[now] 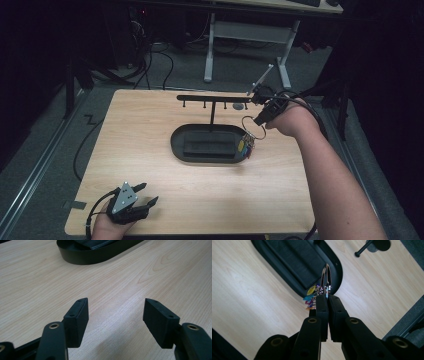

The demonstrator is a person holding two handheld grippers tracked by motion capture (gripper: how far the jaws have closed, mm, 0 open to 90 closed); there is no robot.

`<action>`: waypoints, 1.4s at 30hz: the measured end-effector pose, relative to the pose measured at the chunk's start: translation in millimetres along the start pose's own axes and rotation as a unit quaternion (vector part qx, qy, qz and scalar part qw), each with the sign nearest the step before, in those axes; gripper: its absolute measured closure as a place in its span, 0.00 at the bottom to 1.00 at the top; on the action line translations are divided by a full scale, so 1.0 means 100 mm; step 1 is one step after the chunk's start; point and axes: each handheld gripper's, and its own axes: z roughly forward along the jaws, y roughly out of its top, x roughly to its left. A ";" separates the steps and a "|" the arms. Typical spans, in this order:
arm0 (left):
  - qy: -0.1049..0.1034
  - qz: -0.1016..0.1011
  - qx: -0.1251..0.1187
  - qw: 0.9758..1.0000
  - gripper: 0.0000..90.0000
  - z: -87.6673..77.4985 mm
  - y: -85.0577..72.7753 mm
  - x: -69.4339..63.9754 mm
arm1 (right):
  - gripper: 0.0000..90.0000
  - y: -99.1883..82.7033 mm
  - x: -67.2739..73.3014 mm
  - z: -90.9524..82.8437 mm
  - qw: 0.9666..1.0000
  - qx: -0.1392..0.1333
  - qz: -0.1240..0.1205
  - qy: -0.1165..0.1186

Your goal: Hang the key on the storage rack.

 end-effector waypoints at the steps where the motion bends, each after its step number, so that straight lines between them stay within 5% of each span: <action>1: -0.001 0.001 0.002 1.000 0.42 0.00 0.00 0.00 | 0.98 0.02 -0.02 0.00 1.000 -0.001 0.001 -0.003; 7: 0.001 0.003 0.005 1.000 0.42 0.00 -0.01 0.01 | 0.98 0.11 -0.13 0.06 1.000 -0.010 0.027 -0.001; 19: 0.001 0.007 0.008 1.000 0.42 0.00 -0.02 0.02 | 0.98 0.19 -0.31 0.24 0.999 -0.015 0.039 -0.009; 23: 0.002 0.005 0.008 1.000 0.42 -0.01 -0.03 0.03 | 0.98 0.19 -0.38 0.29 0.998 -0.016 0.063 -0.006; 36: -0.004 0.003 0.018 1.000 0.42 0.01 -0.05 0.04 | 0.98 0.31 -0.45 0.52 0.998 -0.017 0.059 -0.006; 42: -0.004 0.001 0.017 1.000 0.42 0.01 -0.06 0.05 | 0.97 0.35 -0.46 0.55 0.998 -0.022 0.047 -0.025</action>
